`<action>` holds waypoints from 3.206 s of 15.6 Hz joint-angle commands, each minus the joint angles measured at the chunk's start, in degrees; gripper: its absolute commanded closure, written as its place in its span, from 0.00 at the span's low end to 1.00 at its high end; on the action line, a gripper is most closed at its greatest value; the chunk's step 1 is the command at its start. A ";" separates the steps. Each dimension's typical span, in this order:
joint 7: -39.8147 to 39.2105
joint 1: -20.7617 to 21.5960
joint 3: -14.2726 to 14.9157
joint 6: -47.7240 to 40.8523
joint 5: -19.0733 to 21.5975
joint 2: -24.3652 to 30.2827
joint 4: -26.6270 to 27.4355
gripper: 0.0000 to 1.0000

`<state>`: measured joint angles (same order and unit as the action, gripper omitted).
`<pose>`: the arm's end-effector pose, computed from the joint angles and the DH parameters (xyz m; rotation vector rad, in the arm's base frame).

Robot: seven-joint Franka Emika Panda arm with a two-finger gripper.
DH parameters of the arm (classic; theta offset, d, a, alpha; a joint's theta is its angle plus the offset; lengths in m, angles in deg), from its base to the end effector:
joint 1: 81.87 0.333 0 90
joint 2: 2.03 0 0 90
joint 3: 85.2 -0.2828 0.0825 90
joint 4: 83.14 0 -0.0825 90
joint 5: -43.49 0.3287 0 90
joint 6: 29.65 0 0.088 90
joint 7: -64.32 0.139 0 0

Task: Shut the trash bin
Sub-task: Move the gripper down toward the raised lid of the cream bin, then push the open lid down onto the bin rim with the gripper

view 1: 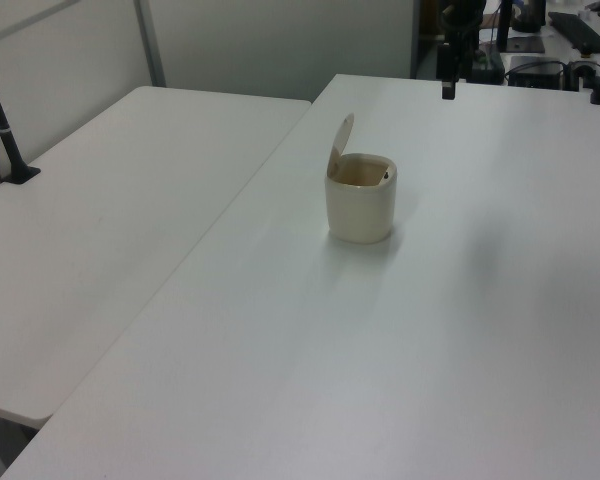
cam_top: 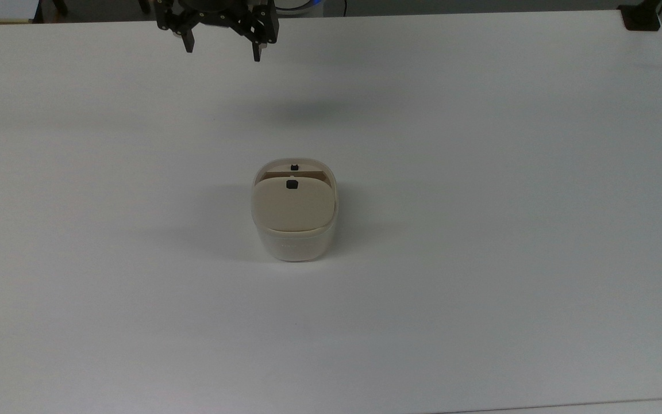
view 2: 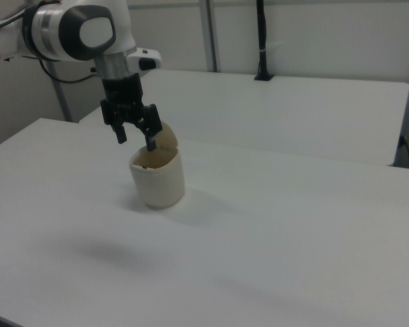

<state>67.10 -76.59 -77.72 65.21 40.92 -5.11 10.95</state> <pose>0.5157 -0.0244 0.5098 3.0866 -0.1269 -0.0612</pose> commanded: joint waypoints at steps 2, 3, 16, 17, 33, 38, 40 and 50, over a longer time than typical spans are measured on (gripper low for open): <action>0.39 -0.18 -0.01 1.46 -0.51 1.06 1.28 0.00; 0.30 0.00 -0.09 1.46 -0.60 0.97 1.36 0.00; -8.31 0.35 -0.18 19.19 7.74 -5.70 -1.62 1.00; -8.22 0.53 -0.18 22.18 8.88 -6.93 -2.32 1.00; -9.69 3.43 -1.15 29.71 11.71 -15.91 -8.57 1.00; -14.81 3.34 -1.06 21.51 11.80 -15.82 -7.87 1.00; -14.90 3.43 -1.06 21.41 11.71 -15.91 -6.46 1.00; -16.57 3.78 -1.06 21.85 10.74 -19.51 -4.70 1.00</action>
<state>51.43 -73.50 -79.13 87.46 53.04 -23.76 5.78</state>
